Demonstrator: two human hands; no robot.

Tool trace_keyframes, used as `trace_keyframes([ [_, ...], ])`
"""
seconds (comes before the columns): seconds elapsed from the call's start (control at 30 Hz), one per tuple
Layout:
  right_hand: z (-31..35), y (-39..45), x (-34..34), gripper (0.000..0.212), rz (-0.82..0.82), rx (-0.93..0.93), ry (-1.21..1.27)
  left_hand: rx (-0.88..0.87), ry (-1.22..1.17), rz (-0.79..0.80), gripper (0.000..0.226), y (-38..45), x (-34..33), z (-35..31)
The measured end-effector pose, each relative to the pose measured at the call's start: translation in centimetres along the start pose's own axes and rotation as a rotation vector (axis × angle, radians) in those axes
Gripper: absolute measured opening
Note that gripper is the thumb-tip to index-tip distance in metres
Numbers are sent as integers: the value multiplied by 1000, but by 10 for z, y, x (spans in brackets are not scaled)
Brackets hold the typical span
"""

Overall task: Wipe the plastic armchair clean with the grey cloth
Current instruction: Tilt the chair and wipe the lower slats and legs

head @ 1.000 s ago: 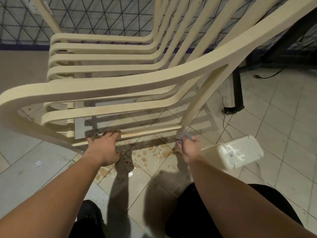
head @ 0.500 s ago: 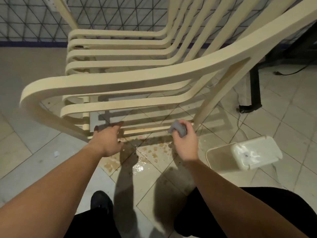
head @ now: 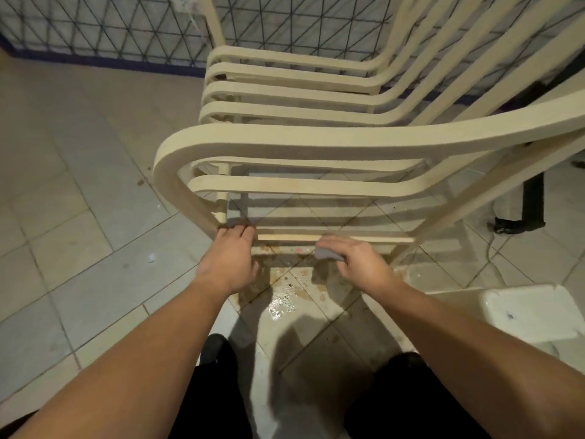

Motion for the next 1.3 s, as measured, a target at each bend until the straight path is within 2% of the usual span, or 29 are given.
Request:
trace_keyframes([
  [0.1,-28,12,14,34,-149,-309,-15,-59,-185,-26,61,-14,0,2],
  [0.13,-30,18,13,31,-138,-365,-9,-59,-237,-26,60,-19,0,2],
  [0.17,-23,23,7,30,-88,-359,3,-44,-277,-23,59,-23,-2,3],
  [0.23,7,26,-10,38,39,-220,32,-10,-316,-22,56,-31,-4,4],
  [0.3,33,22,-18,51,47,-9,47,18,-348,-39,52,-38,-5,5],
  [0.37,40,22,-10,51,41,74,55,49,-418,-100,37,-43,-3,7],
  [0.43,32,30,7,43,4,-46,120,103,-467,-169,16,-47,-3,14],
  [0.53,14,47,14,39,-55,-276,115,310,-598,-242,8,-49,-4,34],
  [0.6,18,56,3,40,42,-266,72,490,-715,-301,25,-47,-3,49],
  [0.67,38,54,-11,37,148,-150,32,548,-865,-376,49,-43,1,61],
  [0.73,58,44,-17,46,110,76,7,504,-980,-428,57,-38,9,65],
  [0.8,60,35,-12,54,114,272,-24,437,-992,-411,49,-30,14,65],
  [0.83,56,34,-7,55,132,287,-41,414,-984,-400,41,-27,16,65],
  [0.87,50,35,0,54,141,214,-45,405,-978,-400,34,-25,17,65],
  [0.93,30,37,11,42,117,-44,13,402,-984,-433,29,-21,19,68],
  [1.0,17,41,21,30,20,-234,62,398,-976,-449,29,-20,22,70],
  [1.07,16,46,22,28,-81,-249,41,401,-974,-444,28,-19,25,71],
  [1.2,46,47,-14,31,61,-128,54,363,-958,-413,23,-20,26,71],
  [1.3,65,39,-28,31,-2,3,62,335,-941,-387,21,-21,27,71],
])
Point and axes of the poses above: each hand's wrist, its own y-axis towards the middle knuckle, its own x-axis out of the back of the hand, z = x × y, the point moved 4 cm from there along y, towards the middle knuckle, and after that the axes turned 15 degrees about -y, right-handed, at the moved point
